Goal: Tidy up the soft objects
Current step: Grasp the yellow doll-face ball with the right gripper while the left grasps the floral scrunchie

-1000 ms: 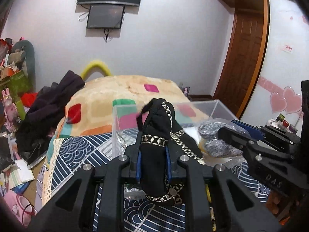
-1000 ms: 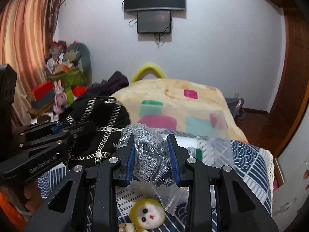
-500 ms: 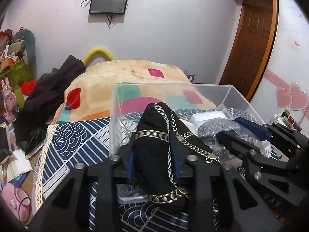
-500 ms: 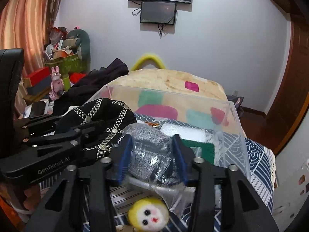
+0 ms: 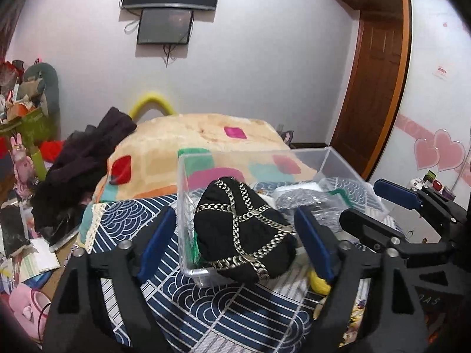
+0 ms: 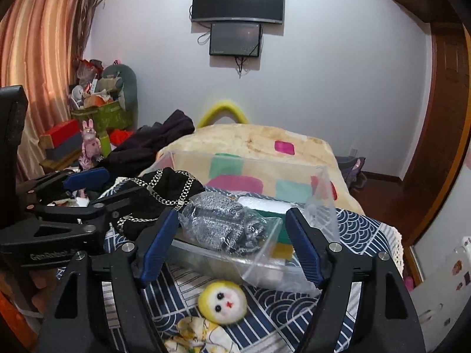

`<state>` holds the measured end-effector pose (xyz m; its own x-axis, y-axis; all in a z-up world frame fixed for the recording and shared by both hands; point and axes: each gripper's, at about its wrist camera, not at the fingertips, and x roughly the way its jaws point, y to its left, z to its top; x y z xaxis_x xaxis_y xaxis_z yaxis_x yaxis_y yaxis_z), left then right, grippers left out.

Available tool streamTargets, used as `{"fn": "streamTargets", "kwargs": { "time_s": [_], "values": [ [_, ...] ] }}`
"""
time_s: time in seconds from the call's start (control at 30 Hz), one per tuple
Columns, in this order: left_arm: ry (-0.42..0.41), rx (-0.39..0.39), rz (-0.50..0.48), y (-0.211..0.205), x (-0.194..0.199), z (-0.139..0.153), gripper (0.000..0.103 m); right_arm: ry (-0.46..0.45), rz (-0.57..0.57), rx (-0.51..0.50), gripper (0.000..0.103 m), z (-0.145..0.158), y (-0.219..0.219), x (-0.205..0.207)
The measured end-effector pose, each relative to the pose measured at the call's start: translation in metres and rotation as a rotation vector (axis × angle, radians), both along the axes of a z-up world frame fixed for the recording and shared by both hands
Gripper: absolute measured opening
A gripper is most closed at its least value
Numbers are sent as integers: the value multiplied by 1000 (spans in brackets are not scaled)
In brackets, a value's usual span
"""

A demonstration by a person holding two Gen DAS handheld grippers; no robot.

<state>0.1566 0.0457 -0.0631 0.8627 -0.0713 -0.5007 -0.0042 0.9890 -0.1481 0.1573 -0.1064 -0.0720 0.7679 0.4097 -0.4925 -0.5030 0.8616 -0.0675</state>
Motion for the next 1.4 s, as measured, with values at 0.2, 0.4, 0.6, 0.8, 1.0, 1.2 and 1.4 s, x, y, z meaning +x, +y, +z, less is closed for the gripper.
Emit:
{"fn": "streamTargets", "kwargs": {
  "time_s": [0.2,0.4,0.6,0.8,1.0,1.2,1.4],
  "values": [
    [-10,-29,-1,0,-22,6,99,28,-19,15,74,-10,-16,-11],
    [19,-9,4,-2,-35,-9,99,127,-31,-12,75,-40,-18,-5],
    [78,-26,11,0,-39,-33,99,230,-21,-42,74,-65,-8,8],
    [166,-73,27,6,-32,-61,99,311,-2,-41,60,-78,-2,16],
    [226,-102,-7,-6,-27,-74,99,291,11,-41,43,-73,-7,2],
    [248,-67,-66,-34,-29,-77,99,217,-67,-41,43,-60,-41,-14],
    [296,-50,-154,-71,-27,-85,99,223,-117,1,43,-60,-75,-22]
  ]
}}
